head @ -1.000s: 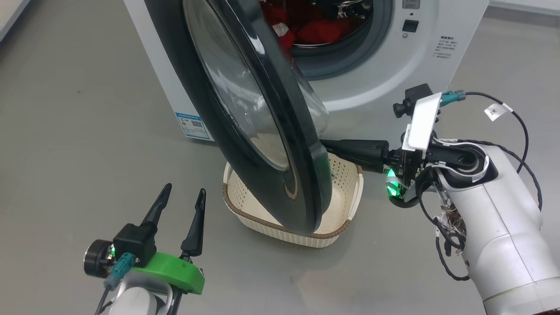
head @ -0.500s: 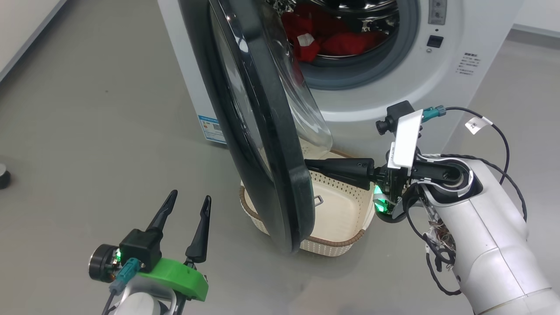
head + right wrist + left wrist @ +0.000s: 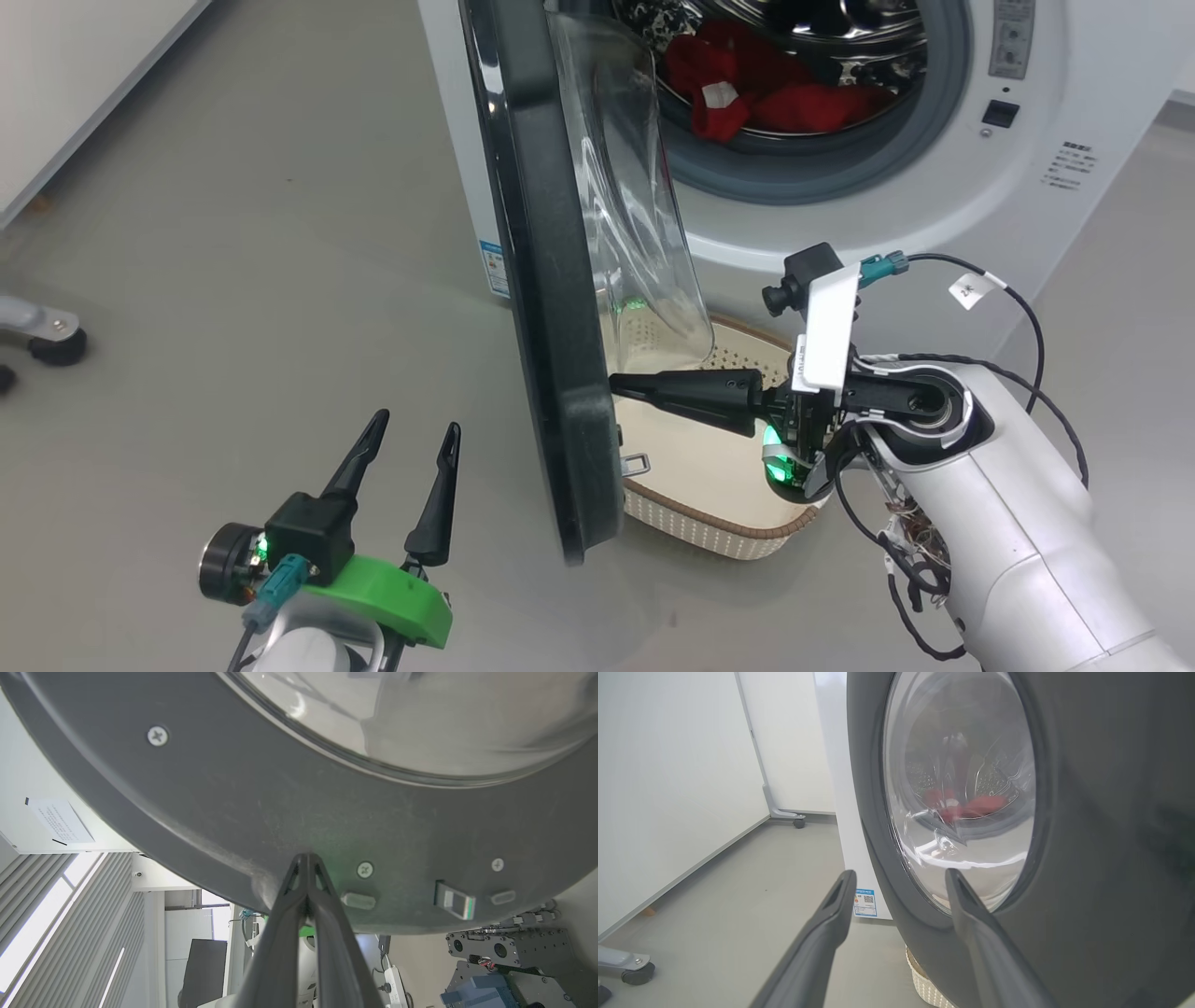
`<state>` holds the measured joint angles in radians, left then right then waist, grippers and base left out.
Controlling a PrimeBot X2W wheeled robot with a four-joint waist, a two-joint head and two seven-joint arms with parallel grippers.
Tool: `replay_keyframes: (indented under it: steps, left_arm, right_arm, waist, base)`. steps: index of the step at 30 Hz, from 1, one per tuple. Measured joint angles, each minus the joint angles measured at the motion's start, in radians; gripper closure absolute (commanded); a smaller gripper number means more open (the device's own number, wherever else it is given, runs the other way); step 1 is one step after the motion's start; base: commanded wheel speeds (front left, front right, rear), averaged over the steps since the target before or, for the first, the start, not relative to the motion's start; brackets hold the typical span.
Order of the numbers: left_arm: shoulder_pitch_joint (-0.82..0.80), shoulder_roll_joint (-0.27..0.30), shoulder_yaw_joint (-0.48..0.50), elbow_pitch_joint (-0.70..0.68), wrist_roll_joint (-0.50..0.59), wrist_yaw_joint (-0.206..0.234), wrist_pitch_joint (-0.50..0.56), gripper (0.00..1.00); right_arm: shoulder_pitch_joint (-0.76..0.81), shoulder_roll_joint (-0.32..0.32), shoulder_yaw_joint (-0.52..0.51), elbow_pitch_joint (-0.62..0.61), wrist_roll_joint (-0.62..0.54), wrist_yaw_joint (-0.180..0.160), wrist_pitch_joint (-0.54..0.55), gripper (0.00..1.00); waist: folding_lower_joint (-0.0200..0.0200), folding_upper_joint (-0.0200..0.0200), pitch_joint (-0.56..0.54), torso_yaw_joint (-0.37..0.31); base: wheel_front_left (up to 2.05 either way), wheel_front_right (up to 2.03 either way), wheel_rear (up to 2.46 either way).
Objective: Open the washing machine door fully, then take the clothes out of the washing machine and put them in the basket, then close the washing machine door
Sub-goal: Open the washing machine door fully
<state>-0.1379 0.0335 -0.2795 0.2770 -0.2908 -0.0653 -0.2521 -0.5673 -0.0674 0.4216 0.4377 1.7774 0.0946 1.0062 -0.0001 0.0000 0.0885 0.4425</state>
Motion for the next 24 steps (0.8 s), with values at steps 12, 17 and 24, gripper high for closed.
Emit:
replay_keyframes:
  steps: [12, 17, 24]
  left_arm:
    - [0.001, 0.000, -0.010, 0.000, 0.000, 0.004, 0.000, 0.00]
    - [0.007, 0.000, -0.003, -0.003, 0.000, 0.009, 0.000, 0.00]
    - [0.014, 0.001, 0.007, -0.008, 0.003, 0.017, 0.000, 0.00]
  right_arm:
    - [0.002, 0.000, 0.078, -0.017, 0.031, 0.000, -0.045, 1.00]
    - [0.002, 0.001, 0.100, -0.017, 0.037, 0.000, -0.059, 1.00]
    - [0.002, 0.002, 0.101, -0.015, 0.036, 0.000, -0.086, 1.00]
  waist:
    - [0.0000, 0.0000, -0.004, 0.056]
    - [0.0000, 0.0000, -0.008, 0.066]
    - [0.0000, 0.0000, -0.009, 0.065]
  base:
    - [0.00, 0.00, 0.00]
    - [0.00, 0.00, 0.00]
    - [0.00, 0.00, 0.00]
